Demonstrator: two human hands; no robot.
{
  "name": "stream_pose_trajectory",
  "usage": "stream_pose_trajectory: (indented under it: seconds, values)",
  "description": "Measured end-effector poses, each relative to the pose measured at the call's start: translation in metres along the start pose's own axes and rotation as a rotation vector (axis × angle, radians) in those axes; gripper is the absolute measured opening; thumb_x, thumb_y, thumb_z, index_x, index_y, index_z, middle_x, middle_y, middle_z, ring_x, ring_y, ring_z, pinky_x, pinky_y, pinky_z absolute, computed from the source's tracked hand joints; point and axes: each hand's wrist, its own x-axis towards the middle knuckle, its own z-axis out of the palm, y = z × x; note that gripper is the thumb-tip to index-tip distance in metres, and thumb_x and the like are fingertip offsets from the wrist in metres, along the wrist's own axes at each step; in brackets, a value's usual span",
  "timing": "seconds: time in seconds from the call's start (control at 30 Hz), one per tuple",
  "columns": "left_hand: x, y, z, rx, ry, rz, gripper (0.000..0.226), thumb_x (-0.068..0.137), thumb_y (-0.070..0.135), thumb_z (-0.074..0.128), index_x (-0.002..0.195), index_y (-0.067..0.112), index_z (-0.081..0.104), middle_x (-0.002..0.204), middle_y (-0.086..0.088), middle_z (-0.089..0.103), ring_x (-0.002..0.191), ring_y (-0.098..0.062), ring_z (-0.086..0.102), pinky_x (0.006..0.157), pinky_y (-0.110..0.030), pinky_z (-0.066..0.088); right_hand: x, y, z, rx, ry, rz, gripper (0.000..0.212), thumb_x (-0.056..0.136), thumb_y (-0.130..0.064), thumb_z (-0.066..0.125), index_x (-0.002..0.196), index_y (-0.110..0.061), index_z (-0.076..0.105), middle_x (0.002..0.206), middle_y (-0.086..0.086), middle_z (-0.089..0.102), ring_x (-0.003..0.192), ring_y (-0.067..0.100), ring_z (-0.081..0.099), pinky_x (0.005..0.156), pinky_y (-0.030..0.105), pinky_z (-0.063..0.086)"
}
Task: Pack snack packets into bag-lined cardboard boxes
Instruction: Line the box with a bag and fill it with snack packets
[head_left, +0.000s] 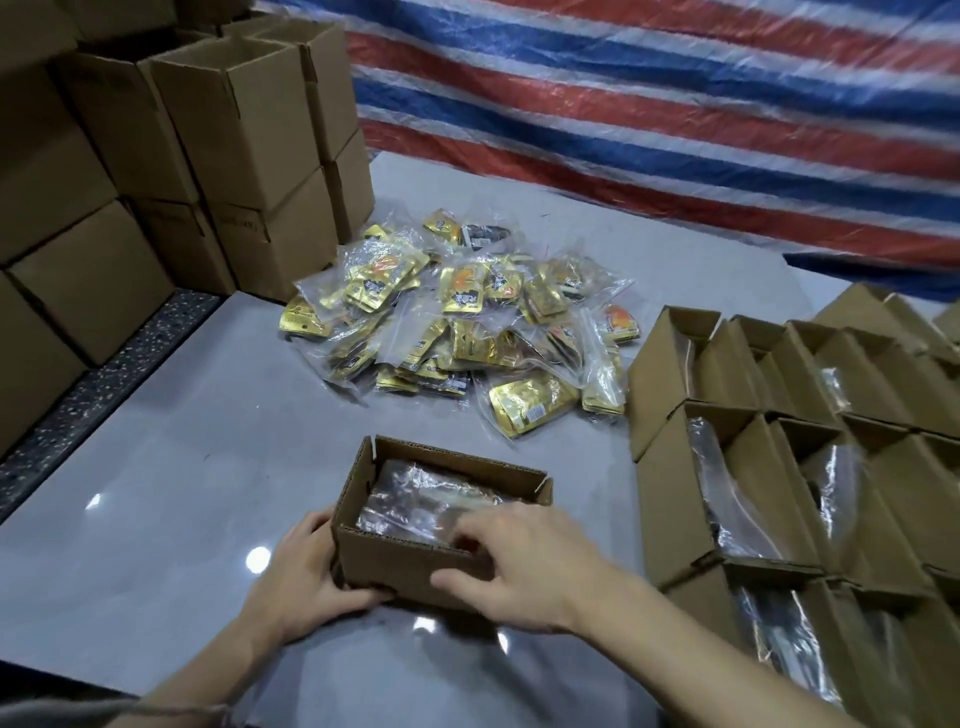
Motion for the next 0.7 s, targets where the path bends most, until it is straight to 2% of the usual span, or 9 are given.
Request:
stream_pose_trajectory:
  seconds: [0.1,0.23,0.3,0.37,0.43,0.5,0.6,0.67,0.7]
  values:
    - [-0.001,0.007,-0.002,-0.001,0.000,0.004,0.062,0.065,0.079,0.071,0.116,0.045,0.066,0.122,0.045,0.049,0.113,-0.002,0.050,0.086,-0.027,0.047,-0.021,0.006,0.011,-0.191,-0.088,0.035,0.029,0.095,-0.040,0.053,0.106,-0.015,0.062,0.106,0.016,0.068,0.099,0.040,0.063,0.072,0.039,0.041]
    - [-0.003,0.013,-0.005,0.008,-0.013,0.011,0.051,0.071,0.088,0.054,0.105,0.050,0.061,0.113,0.045,0.051,0.106,-0.007,0.051,0.082,-0.027,0.043,-0.041,-0.008,0.031,-0.159,-0.097,-0.026,0.022,0.092,-0.021,0.057,0.111,-0.010,0.055,0.105,0.019,0.068,0.098,0.041,0.062,0.082,0.042,0.037]
    - [-0.001,0.022,-0.009,0.032,-0.078,-0.042,0.044,0.065,0.081,0.060,0.095,0.050,0.064,0.110,0.044,0.053,0.107,-0.007,0.048,0.085,-0.027,0.040,-0.046,-0.008,0.034,-0.168,-0.064,-0.018,0.024,0.092,-0.020,0.058,0.113,-0.011,0.051,0.101,0.018,0.069,0.096,0.037,0.063,0.094,0.043,0.035]
    - [0.005,0.045,-0.021,-0.039,-0.209,-0.113,0.047,0.055,0.064,0.063,0.097,0.044,0.068,0.109,0.028,0.063,0.112,-0.019,0.054,0.091,-0.029,0.045,-0.052,-0.005,0.034,-0.173,-0.020,0.027,0.023,0.093,-0.020,0.056,0.114,-0.012,0.053,0.102,0.019,0.069,0.098,0.037,0.063,0.097,0.041,0.036]
    - [0.012,0.079,-0.038,-0.308,-0.327,-0.269,0.059,0.045,0.051,0.063,0.095,0.021,0.074,0.094,0.013,0.074,0.103,-0.030,0.063,0.087,-0.025,0.051,-0.059,-0.003,0.030,-0.144,0.045,0.050,0.022,0.093,-0.020,0.055,0.113,-0.012,0.056,0.104,0.020,0.068,0.100,0.039,0.063,0.088,0.041,0.039]
    - [0.021,0.108,-0.053,-0.471,-0.418,-0.450,0.062,0.052,0.049,0.068,0.099,0.008,0.071,0.087,0.004,0.073,0.094,-0.030,0.065,0.088,-0.037,0.054,-0.068,-0.002,0.021,-0.095,0.116,0.057,0.019,0.093,-0.021,0.055,0.109,-0.010,0.058,0.098,0.021,0.068,0.092,0.041,0.063,0.071,0.041,0.035]
    - [0.034,0.153,-0.080,-0.604,-0.395,-0.611,0.053,0.078,0.056,0.075,0.116,0.020,0.071,0.104,0.000,0.068,0.102,-0.021,0.061,0.078,-0.054,0.059,-0.090,0.000,0.001,-0.059,0.253,0.055,0.016,0.089,-0.026,0.061,0.096,-0.011,0.060,0.081,0.019,0.067,0.077,0.041,0.063,0.060,0.036,0.028]
    - [0.046,0.183,-0.101,-0.612,-0.391,-0.611,0.051,0.063,0.072,0.080,0.094,0.031,0.080,0.101,0.003,0.072,0.105,-0.023,0.061,0.065,-0.052,0.061,-0.108,0.001,-0.017,-0.070,0.348,0.058,0.017,0.083,-0.028,0.068,0.087,-0.013,0.061,0.066,0.017,0.064,0.064,0.039,0.062,0.055,0.033,0.030]
    - [0.054,0.198,-0.109,-0.592,-0.365,-0.601,0.046,0.059,0.066,0.085,0.086,0.029,0.081,0.097,0.001,0.074,0.100,-0.027,0.063,0.063,-0.052,0.061,-0.116,0.000,-0.027,-0.070,0.396,0.067,0.018,0.080,-0.028,0.071,0.084,-0.014,0.061,0.061,0.015,0.062,0.059,0.038,0.060,0.053,0.032,0.031]
